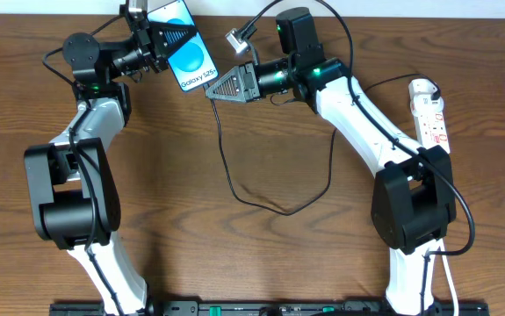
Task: Plug charger to phone and switch on socket
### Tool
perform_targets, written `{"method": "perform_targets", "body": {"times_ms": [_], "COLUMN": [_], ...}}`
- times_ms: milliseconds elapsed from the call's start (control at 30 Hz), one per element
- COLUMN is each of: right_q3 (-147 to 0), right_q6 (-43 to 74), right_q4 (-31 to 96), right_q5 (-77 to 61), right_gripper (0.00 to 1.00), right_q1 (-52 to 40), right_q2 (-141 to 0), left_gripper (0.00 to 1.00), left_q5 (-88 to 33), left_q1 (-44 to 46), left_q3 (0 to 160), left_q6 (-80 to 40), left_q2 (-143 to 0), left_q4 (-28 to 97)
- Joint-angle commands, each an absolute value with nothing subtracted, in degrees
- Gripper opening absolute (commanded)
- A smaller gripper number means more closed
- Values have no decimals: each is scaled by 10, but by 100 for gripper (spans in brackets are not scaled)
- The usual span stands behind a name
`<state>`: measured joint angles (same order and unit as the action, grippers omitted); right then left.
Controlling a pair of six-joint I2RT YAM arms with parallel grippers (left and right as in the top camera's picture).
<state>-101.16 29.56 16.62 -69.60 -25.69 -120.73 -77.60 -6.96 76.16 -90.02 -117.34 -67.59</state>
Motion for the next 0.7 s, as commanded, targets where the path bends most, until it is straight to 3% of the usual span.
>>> {"method": "perform_targets", "body": {"times_ms": [0,667], "right_q3": [-1019,-1019], "right_q6": [284,234], "right_q4": [166,201], "right_q5": [-735,-753], "right_gripper": [1,1], "right_q1": [-256,-256], "right_q2": [-1193,-1193], "left_gripper": [8,7], "left_q5": [-763,-763], "left_q1": [-68,-65], "left_q3": [766,766], "left_q6": [-890,-883], "left_q2": [-1166,-1166], "left_q4": [-685,-685]}}
